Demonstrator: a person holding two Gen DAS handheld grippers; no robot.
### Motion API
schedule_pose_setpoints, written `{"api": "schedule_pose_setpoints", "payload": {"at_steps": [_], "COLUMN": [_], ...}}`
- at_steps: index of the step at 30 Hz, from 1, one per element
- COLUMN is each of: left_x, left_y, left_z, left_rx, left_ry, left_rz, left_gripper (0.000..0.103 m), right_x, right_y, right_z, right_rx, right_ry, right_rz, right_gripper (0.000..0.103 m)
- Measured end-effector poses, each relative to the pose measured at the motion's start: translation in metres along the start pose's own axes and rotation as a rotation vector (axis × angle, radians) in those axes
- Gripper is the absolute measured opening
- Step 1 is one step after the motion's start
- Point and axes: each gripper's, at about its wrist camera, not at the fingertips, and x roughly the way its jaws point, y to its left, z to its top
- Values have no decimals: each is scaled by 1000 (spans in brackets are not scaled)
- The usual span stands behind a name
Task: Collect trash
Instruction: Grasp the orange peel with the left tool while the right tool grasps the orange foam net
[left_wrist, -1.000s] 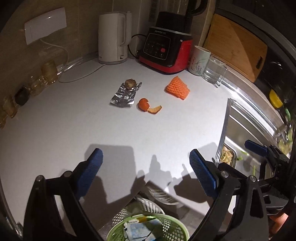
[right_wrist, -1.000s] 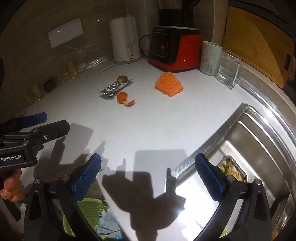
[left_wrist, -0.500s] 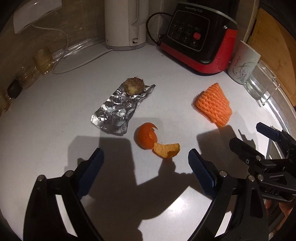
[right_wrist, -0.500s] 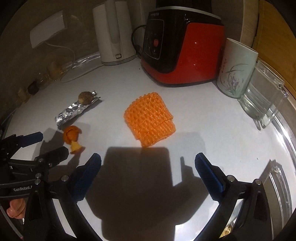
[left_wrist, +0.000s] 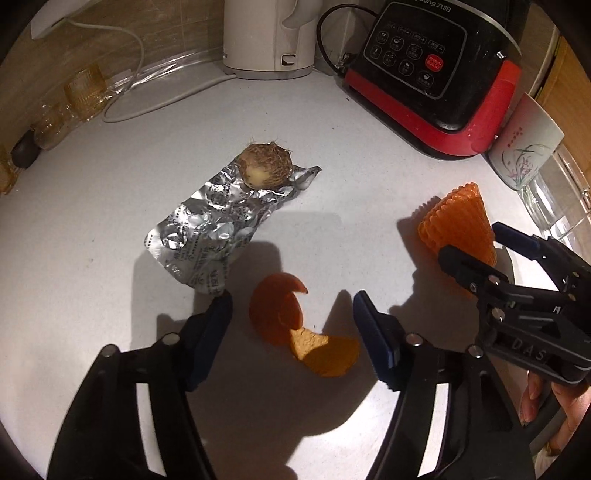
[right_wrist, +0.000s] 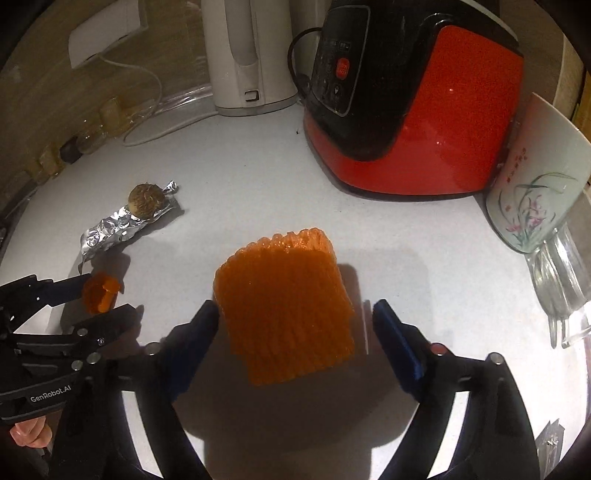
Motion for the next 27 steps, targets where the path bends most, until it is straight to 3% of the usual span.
{"api": "schedule_pose_setpoints", "payload": {"at_steps": [3,6,16,27], "left_x": [-1,-2,-16,-62], "left_y": [-2,-1,-7,3], "left_z": [1,1,-7,-30], "left_rx": [9,2,20,62], "left_ry": [-2,1,-10,-39], "left_rz": [3,-7,-22,-49], "left_gripper": [37,24,21,21], "right_x": [2,-4,-24,-70], "right_y": [-2,-2,-6,16], "right_z": [-1,-3,-9,-34], "right_rx": [7,7,32,71], "right_ry": [4,-13,-28,-55], "right_rz": [21,17,-6,-39], "right_gripper": [49,36,32,32]}}
